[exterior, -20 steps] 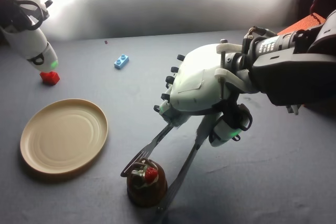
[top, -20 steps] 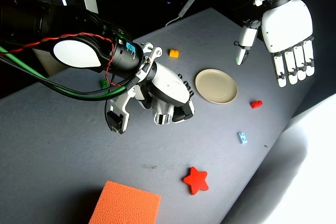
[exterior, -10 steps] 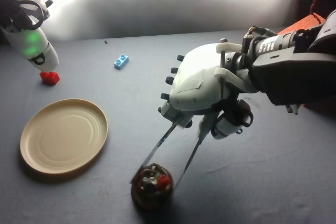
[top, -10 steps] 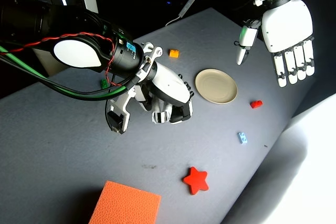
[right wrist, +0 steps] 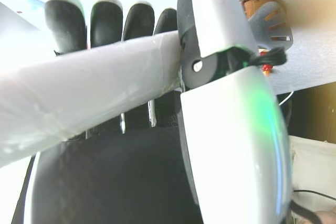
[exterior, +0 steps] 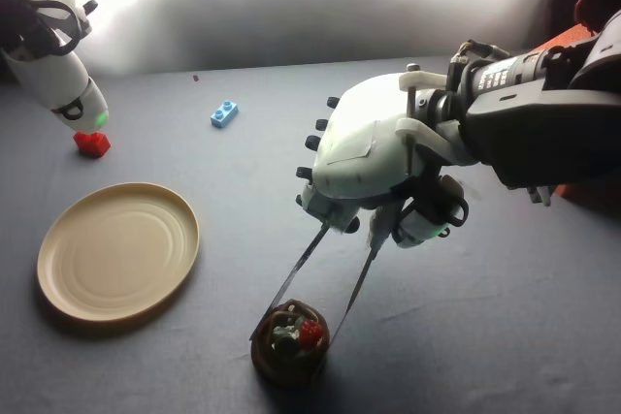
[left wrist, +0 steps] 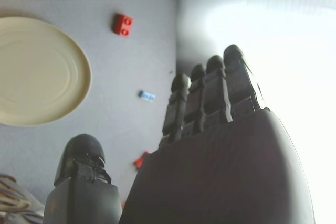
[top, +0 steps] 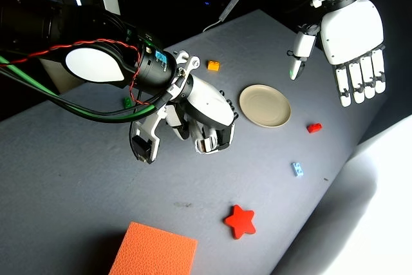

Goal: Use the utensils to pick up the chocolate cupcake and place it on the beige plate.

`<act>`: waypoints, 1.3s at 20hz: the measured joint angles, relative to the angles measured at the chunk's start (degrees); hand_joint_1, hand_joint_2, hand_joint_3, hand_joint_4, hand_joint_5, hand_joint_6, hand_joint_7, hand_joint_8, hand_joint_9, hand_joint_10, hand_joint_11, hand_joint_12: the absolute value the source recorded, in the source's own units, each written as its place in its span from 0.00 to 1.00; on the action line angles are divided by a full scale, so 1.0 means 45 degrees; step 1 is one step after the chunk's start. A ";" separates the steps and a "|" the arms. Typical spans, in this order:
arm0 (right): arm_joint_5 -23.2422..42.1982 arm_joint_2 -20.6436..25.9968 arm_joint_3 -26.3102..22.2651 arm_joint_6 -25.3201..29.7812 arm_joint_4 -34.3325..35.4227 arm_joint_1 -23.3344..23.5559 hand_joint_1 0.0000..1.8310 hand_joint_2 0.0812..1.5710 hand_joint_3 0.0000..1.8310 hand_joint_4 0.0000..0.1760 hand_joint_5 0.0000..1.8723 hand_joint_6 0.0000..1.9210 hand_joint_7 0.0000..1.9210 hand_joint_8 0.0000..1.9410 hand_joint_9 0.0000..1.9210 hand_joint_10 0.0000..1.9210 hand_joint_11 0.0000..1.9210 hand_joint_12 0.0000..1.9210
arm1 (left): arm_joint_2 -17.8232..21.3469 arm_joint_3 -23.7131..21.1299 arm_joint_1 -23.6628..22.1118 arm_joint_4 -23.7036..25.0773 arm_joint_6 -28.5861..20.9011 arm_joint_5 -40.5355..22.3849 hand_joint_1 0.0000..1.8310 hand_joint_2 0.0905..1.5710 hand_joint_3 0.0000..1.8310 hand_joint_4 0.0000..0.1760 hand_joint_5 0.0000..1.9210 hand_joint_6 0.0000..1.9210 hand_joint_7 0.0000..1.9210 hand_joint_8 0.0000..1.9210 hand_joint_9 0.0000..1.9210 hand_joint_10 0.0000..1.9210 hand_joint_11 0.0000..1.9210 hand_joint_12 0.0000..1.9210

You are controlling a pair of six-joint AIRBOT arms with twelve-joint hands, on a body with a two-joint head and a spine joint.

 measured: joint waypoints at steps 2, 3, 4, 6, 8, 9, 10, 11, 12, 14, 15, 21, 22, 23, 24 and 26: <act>-0.0126 0.0029 0.0000 0.0253 -0.0005 0.0068 0.74 0.75 0.00 0.00 0.42 0.54 0.41 0.70 0.43 0.82 0.43 0.87 | 0.0000 0.0000 0.0000 0.0000 -0.0005 0.0000 0.04 0.67 0.00 0.00 0.03 0.00 0.02 0.00 0.00 0.00 0.00 0.00; -0.0209 0.0044 0.0000 0.0471 -0.0005 0.0117 0.74 0.76 0.00 0.00 0.41 0.57 0.40 0.71 0.41 0.83 0.42 0.89 | 0.0000 0.0000 0.0000 0.0000 -0.0005 -0.0005 0.04 0.68 0.00 0.00 0.02 0.00 0.01 0.00 0.00 0.00 0.00 0.00; -0.0291 0.0049 0.0019 0.0709 -0.0015 0.0175 0.73 0.76 0.00 0.00 0.42 0.58 0.39 0.70 0.40 0.84 0.41 0.89 | 0.0000 0.0000 0.0000 0.0000 0.0000 0.0000 0.04 0.68 0.00 0.00 0.02 0.00 0.01 0.00 0.00 0.00 0.00 0.00; -0.0476 -0.0019 0.0214 0.1341 -0.0010 0.0296 0.74 0.76 0.00 0.00 0.41 0.60 0.39 0.70 0.41 0.81 0.43 0.87 | 0.0000 0.0000 0.0000 -0.0010 -0.0005 -0.0005 0.03 0.68 0.00 0.00 0.02 0.00 0.01 0.00 0.00 0.00 0.00 0.00; -0.0539 -0.0102 0.0384 0.1647 -0.0049 0.0379 0.73 0.75 0.00 0.00 0.42 0.58 0.40 0.69 0.42 0.80 0.43 0.87 | 0.0000 0.0000 0.0010 -0.0015 -0.0005 -0.0005 0.04 0.68 0.00 0.00 0.03 0.00 0.01 0.00 0.00 0.00 0.00 0.00; -0.0578 -0.0180 0.0500 0.1826 -0.0058 0.0452 0.73 0.75 0.00 0.00 0.42 0.58 0.40 0.69 0.42 0.80 0.43 0.86 | 0.0000 0.0000 0.0015 -0.0015 0.0000 0.0000 0.04 0.68 0.00 0.00 0.03 0.00 0.01 0.00 0.00 0.00 0.00 0.00; -0.0656 -0.0282 0.0675 0.2205 -0.0049 0.0583 0.73 0.76 0.00 0.00 0.42 0.57 0.39 0.71 0.41 0.81 0.42 0.89 | 0.0000 0.0000 0.0010 -0.0010 0.0000 -0.0005 0.02 0.68 0.00 0.00 0.03 0.00 0.01 0.00 0.00 0.00 0.00 0.00; -0.0787 -0.0374 0.0840 0.2574 -0.0010 0.0709 0.73 0.76 0.00 0.00 0.42 0.57 0.39 0.71 0.41 0.81 0.42 0.89 | 0.0000 0.0000 0.0010 -0.0015 0.0000 -0.0005 0.02 0.68 0.00 0.00 0.03 0.00 0.01 0.00 0.00 0.00 0.00 0.00; -0.0874 -0.0447 0.1005 0.2977 -0.0010 0.0860 0.73 0.76 0.00 0.00 0.42 0.57 0.39 0.71 0.41 0.81 0.42 0.89 | 0.0000 0.0000 0.0010 -0.0019 0.0000 -0.0005 0.02 0.68 0.00 0.00 0.03 0.00 0.01 0.00 0.00 0.00 0.00 0.00; -0.0928 -0.0568 0.1258 0.3449 -0.0262 0.1146 0.73 0.75 0.00 0.00 0.42 0.57 0.39 0.70 0.42 0.80 0.42 0.87 | 0.0000 0.0000 0.0010 -0.0019 0.0000 0.0000 0.04 0.68 0.00 0.00 0.05 0.01 0.02 0.01 0.01 0.00 0.00 0.00; -0.0947 -0.0680 0.1282 0.4522 -0.1477 0.1229 0.73 0.75 0.00 0.00 0.41 0.59 0.39 0.70 0.43 0.79 0.41 0.85 | 0.0000 0.0000 0.0010 -0.0015 -0.0005 0.0005 0.04 0.68 0.00 0.00 0.05 0.01 0.02 0.00 0.01 0.00 0.00 0.00; -0.1549 -0.1880 0.2317 0.5445 -0.2497 0.1350 0.73 0.76 0.00 0.00 0.39 0.62 0.39 0.69 0.44 0.78 0.43 0.83 | 0.0000 0.0000 -0.0005 -0.0044 0.0000 -0.0010 0.02 0.68 0.00 0.00 0.04 0.00 0.02 0.00 0.00 0.00 0.00 0.00; -0.1603 -0.2098 0.2511 0.5459 -0.2482 0.1409 0.73 0.76 0.00 0.00 0.38 0.61 0.39 0.71 0.43 0.80 0.41 0.86 | 0.0000 0.0000 -0.0005 -0.0063 0.0000 -0.0015 0.00 0.69 0.00 0.00 0.02 0.00 0.01 0.00 0.00 0.00 0.00 0.00; -0.1671 -0.2399 0.2841 0.5440 -0.2448 0.1593 0.73 0.76 0.00 0.00 0.38 0.62 0.38 0.71 0.43 0.80 0.41 0.86 | 0.0000 0.0000 -0.0005 -0.0078 0.0000 -0.0029 0.00 0.68 0.00 0.00 0.00 0.00 0.00 0.00 0.00 0.00 0.00 0.00; -0.1656 -0.2569 0.3031 0.5387 -0.2467 0.1724 0.73 0.78 0.00 0.00 0.36 0.64 0.36 0.75 0.41 0.82 0.40 0.88 | 0.0000 0.0000 -0.0005 -0.0078 0.0000 -0.0019 0.00 0.68 0.00 0.00 0.00 0.00 0.00 0.00 0.00 0.00 0.00 0.00; -0.1501 -0.2982 0.3468 0.5255 -0.2608 0.1977 0.73 0.79 0.00 0.00 0.36 0.61 0.35 0.79 0.39 0.87 0.39 0.92 | 0.0000 0.0024 -0.0005 -0.0078 0.0000 -0.0010 0.00 0.68 0.00 0.00 0.00 0.00 0.00 0.00 0.00 0.00 0.00 0.00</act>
